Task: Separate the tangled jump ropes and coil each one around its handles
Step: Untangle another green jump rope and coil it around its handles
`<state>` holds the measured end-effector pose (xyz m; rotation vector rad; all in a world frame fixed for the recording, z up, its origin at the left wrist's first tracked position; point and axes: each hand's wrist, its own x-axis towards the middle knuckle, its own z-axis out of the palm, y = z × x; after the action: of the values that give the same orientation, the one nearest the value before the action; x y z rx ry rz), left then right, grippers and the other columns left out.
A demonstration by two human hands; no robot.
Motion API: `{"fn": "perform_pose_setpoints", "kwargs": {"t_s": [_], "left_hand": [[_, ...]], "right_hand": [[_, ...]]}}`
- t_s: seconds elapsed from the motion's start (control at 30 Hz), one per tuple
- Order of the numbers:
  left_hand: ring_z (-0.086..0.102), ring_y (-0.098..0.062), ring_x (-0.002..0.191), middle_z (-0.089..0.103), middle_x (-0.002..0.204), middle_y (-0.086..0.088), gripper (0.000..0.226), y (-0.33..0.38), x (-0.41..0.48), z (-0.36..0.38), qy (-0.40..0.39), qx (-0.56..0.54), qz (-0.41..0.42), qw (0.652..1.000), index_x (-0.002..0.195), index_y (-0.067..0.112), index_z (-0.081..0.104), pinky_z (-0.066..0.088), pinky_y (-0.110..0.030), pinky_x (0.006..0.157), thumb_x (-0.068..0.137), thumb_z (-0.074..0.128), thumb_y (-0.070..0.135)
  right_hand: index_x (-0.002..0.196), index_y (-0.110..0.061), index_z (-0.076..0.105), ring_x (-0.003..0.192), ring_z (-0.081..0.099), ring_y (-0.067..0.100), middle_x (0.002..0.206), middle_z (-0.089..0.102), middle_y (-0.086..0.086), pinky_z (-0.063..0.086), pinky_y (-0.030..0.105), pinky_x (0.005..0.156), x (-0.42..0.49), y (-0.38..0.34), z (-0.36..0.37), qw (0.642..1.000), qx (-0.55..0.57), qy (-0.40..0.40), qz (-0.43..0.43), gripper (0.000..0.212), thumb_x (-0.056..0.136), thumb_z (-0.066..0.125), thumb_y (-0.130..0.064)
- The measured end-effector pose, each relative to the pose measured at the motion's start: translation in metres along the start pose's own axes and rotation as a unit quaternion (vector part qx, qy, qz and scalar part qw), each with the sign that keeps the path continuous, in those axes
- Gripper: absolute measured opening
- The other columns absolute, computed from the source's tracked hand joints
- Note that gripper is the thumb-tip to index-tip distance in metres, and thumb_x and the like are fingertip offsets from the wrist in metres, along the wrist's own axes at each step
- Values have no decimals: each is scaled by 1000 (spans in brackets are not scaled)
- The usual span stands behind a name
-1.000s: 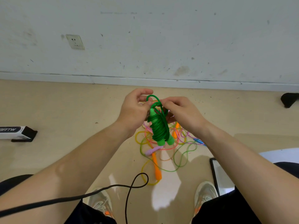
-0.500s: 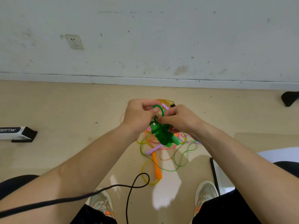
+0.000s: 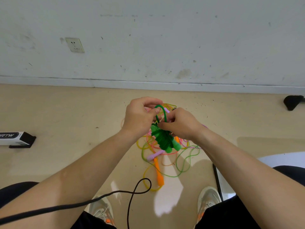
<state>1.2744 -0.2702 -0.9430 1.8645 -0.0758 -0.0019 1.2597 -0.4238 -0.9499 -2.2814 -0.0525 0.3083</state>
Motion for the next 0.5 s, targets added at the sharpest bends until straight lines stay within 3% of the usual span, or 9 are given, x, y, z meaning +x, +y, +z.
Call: {"fn": "perform_pose_setpoints", "kwargs": {"t_s": [0.1, 0.2, 0.27, 0.33, 0.4, 0.5], "left_hand": [[69, -1, 77, 71, 91, -2, 26, -1, 4, -6, -9, -7, 13, 1000, 114, 18, 68, 56, -20, 78, 89, 72, 11], [72, -10, 90, 76, 97, -5, 28, -4, 6, -9, -85, -46, -28, 995, 116, 12, 66, 54, -23, 84, 89, 73, 19], [71, -8, 86, 76, 92, -5, 19, -6, 3, -7, -116, -62, -22, 991, 109, 6, 71, 54, -19, 78, 92, 69, 13], [67, -1, 72, 74, 82, -3, 14, -5, 1, -3, -89, -74, -14, 993, 102, 2, 73, 47, -11, 64, 94, 66, 10], [59, 3, 58, 71, 73, -2, 16, -3, 2, -2, -48, -80, -20, 995, 97, -1, 74, 41, -9, 55, 94, 65, 12], [64, -8, 67, 75, 84, -13, 16, 0, 12, -3, -16, -111, -60, 992, 92, 3, 75, 49, -22, 60, 94, 67, 17]], "right_hand": [[64, 2, 55, 56, 41, 17, 57, 46, 5, 31, 31, 56, -2, 1, -2, 999, 25, 37, -29, 41, 91, 69, -25], [58, -15, 61, 56, 45, 16, 56, 48, 3, 40, 32, 58, 1, -1, -4, 995, 69, 55, -46, 34, 91, 69, -20], [61, -27, 68, 58, 50, 16, 59, 55, 9, 50, 39, 59, 2, -3, -5, 993, 80, 73, -53, 31, 91, 69, -21], [63, -30, 70, 57, 51, 17, 59, 56, 11, 53, 44, 59, 4, -4, -6, 990, 98, 85, -52, 28, 91, 70, -24], [68, -19, 74, 56, 48, 16, 55, 52, 3, 51, 44, 58, 8, -6, -7, 986, 126, 98, -43, 22, 88, 72, -27], [74, -13, 75, 53, 53, 7, 51, 57, -11, 49, 33, 57, 16, -12, -14, 973, 186, 137, -21, 13, 83, 79, -21]]}}
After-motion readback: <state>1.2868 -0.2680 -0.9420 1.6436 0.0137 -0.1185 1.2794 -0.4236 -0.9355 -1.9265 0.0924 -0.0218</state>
